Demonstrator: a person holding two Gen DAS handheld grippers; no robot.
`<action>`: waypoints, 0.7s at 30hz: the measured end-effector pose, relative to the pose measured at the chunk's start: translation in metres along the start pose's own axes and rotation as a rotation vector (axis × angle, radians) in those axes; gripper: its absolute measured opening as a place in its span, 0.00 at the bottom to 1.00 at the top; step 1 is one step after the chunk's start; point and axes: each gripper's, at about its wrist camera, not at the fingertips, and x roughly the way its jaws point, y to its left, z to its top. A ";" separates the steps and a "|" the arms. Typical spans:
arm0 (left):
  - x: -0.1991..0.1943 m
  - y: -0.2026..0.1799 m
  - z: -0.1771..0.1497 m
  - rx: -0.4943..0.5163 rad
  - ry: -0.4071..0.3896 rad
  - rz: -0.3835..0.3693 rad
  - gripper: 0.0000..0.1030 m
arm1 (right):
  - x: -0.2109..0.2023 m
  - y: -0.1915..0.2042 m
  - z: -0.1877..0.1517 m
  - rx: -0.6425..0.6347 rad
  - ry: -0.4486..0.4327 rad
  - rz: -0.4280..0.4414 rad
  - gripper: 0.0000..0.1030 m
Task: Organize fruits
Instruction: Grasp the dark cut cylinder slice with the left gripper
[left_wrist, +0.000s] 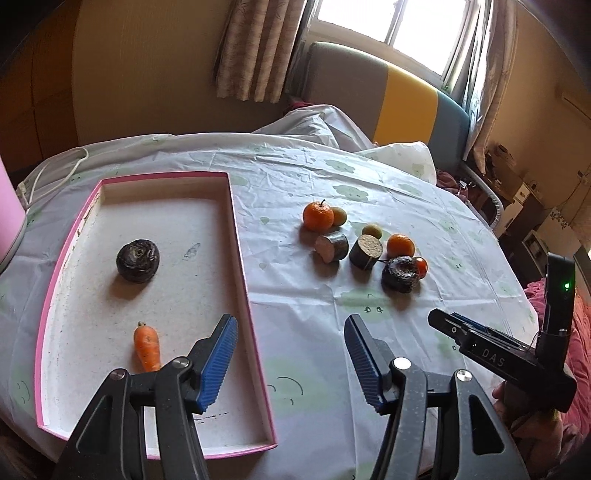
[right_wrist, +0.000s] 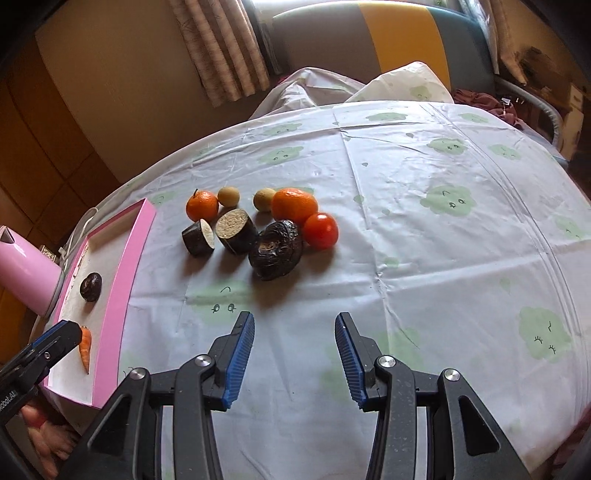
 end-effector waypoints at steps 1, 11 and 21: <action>0.002 -0.003 0.002 0.010 0.008 0.001 0.59 | 0.000 -0.001 -0.001 -0.001 -0.002 -0.003 0.45; 0.032 -0.015 0.031 0.003 0.050 -0.017 0.51 | 0.001 -0.009 0.000 -0.006 -0.009 -0.022 0.45; 0.077 -0.036 0.064 -0.019 0.086 -0.051 0.45 | 0.001 -0.022 0.003 -0.002 -0.017 -0.043 0.45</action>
